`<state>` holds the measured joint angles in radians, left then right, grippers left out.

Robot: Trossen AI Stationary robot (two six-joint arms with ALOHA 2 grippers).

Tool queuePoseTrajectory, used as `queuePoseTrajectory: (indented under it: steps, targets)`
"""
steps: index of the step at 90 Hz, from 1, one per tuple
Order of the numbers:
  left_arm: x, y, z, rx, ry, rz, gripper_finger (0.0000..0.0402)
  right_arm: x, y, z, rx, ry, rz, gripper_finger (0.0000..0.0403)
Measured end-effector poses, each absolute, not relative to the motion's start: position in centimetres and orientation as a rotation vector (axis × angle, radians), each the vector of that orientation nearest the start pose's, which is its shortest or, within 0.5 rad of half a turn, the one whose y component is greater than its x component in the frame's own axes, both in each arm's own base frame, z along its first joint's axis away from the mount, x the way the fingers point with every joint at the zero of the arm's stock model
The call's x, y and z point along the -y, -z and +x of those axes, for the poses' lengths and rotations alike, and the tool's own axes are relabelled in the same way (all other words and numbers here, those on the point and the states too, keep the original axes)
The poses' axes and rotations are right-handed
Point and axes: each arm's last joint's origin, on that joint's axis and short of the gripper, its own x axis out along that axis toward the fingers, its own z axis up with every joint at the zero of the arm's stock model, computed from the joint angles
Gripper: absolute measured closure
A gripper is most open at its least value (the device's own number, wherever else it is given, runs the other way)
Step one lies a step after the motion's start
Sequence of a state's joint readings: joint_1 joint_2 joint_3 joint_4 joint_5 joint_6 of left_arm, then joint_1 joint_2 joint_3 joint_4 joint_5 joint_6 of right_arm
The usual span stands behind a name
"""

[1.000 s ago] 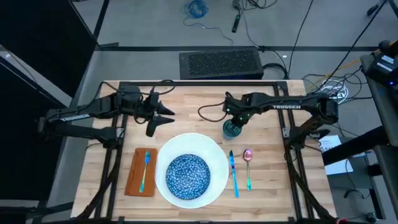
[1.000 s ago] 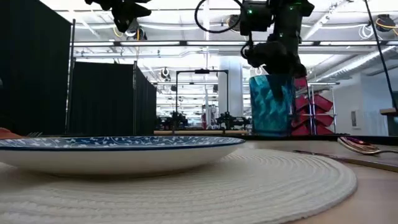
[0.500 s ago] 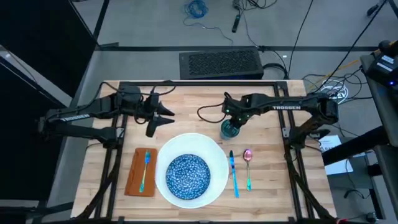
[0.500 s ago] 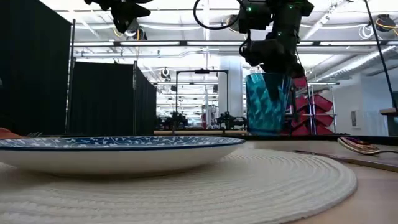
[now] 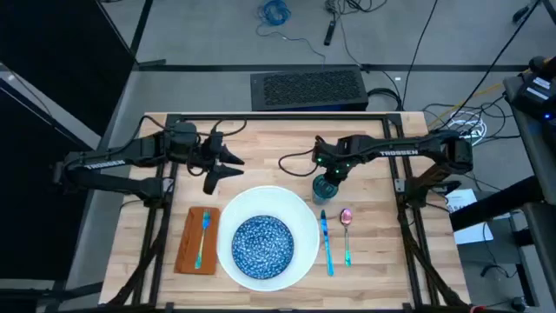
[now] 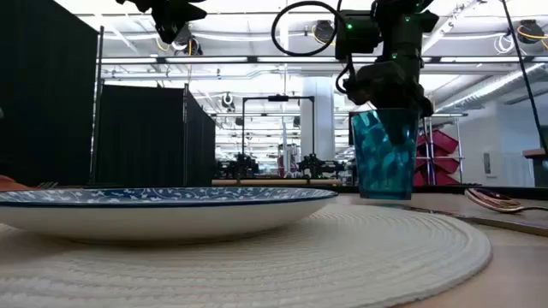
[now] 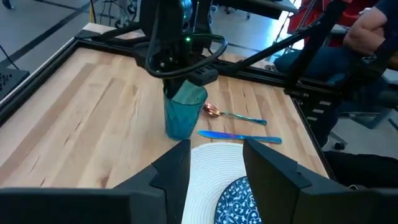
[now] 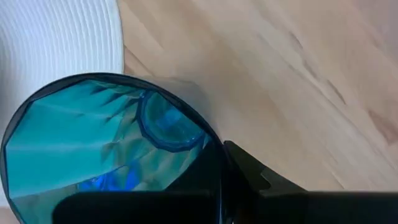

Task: Set table place
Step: Put the blue cup on the top right of the white table mat

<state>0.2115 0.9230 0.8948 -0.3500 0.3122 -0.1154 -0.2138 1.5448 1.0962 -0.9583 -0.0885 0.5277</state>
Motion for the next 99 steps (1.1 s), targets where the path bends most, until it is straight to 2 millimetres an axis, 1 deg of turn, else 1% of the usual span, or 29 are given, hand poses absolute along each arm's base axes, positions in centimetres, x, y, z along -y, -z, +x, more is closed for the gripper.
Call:
queuePoseTrajectory:
  steps: [12, 58, 99]
  targets:
    - [-3.24, -33.19, 19.34, -0.371, 0.078, -0.212, 0.0268, 5.55, -21.94, 26.64, -1.379, 0.488, 0.649, 0.0403]
    - [-3.24, -33.19, 19.34, -0.371, 0.078, -0.214, 0.0268, 5.60, -21.96, 26.74, -1.367, 0.490, 0.641, 0.0402]
    - [-3.24, -33.19, 19.34, -0.371, 0.077, -0.215, 0.0268, 5.62, -21.97, 26.78, -1.363, 0.486, 0.635, 0.0352]
